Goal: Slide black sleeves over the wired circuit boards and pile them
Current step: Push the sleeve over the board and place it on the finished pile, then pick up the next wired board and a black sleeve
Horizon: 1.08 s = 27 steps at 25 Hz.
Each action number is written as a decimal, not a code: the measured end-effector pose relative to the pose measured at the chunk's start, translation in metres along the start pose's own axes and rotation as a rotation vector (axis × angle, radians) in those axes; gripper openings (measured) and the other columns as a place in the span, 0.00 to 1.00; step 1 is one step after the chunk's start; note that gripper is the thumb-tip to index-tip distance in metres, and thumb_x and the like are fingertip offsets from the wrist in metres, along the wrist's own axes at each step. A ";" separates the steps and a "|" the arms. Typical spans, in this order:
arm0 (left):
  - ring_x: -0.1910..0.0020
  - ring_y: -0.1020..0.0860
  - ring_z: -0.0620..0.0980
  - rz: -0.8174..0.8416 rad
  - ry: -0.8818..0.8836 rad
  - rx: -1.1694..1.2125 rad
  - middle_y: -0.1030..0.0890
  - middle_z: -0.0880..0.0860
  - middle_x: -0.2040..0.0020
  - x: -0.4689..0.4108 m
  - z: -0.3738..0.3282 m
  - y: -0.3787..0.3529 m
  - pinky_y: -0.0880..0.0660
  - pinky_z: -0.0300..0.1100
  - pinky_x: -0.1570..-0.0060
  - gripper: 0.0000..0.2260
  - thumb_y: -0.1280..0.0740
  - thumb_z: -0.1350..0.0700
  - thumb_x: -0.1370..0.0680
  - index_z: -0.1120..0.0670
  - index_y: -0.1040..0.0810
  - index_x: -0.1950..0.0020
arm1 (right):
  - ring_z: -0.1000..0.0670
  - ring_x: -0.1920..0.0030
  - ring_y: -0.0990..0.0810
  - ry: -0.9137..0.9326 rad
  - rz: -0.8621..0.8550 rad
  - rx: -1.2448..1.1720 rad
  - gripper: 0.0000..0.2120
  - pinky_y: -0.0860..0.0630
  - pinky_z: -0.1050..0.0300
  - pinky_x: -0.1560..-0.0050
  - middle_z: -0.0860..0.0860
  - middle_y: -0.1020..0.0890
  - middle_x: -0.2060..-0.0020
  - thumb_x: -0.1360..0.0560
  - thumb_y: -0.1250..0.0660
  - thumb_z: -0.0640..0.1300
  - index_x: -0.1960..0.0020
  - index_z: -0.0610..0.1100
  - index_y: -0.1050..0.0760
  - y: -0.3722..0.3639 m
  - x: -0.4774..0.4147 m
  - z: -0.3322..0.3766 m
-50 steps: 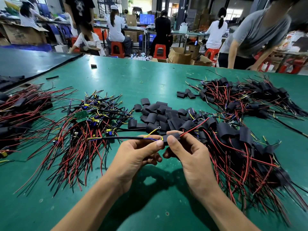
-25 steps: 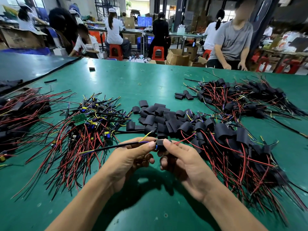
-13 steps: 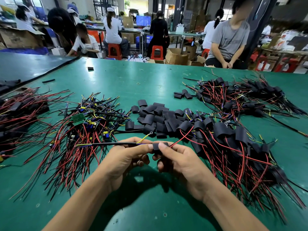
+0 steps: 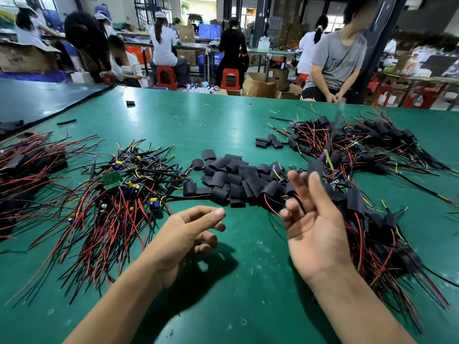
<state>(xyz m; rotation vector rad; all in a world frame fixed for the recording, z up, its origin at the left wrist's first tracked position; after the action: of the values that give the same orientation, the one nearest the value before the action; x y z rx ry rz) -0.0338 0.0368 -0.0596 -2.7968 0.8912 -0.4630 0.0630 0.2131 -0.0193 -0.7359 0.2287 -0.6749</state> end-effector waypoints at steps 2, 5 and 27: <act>0.72 0.25 0.46 -0.035 0.018 -0.027 0.17 0.52 0.61 -0.002 0.003 0.002 0.30 0.39 0.66 0.13 0.24 0.48 0.34 0.54 0.16 0.56 | 0.58 0.74 0.27 0.020 -0.116 0.002 0.08 0.29 0.67 0.70 0.53 0.14 0.55 0.26 0.32 0.54 0.52 0.51 0.24 0.011 -0.005 0.006; 0.74 0.25 0.47 -0.105 0.028 -0.059 0.17 0.52 0.63 -0.005 0.006 0.008 0.30 0.36 0.72 0.08 0.27 0.54 0.27 0.58 0.18 0.53 | 0.57 0.76 0.31 0.059 -0.274 0.025 0.11 0.34 0.66 0.71 0.52 0.14 0.61 0.18 0.39 0.53 0.55 0.49 0.26 0.027 -0.010 0.011; 0.77 0.27 0.51 -0.502 -0.346 -0.258 0.24 0.52 0.73 -0.019 0.002 0.034 0.33 0.39 0.72 0.06 0.31 0.62 0.25 0.56 0.21 0.63 | 0.57 0.49 0.22 0.682 0.500 1.397 0.07 0.28 0.66 0.44 0.55 0.20 0.50 0.23 0.30 0.43 0.46 0.45 0.19 -0.022 -0.001 -0.080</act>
<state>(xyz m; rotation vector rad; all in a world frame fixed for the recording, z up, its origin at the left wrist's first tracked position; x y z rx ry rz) -0.0661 0.0203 -0.0746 -3.1871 0.1815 0.0943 0.0179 0.1586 -0.0627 0.8939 0.4575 -0.4243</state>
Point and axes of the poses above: each hand's wrist, its own x-axis away from the middle knuckle, its own y-axis out of the back of the hand, z = x × y, the point moved 5 cm from there along -x, towards the middle knuckle
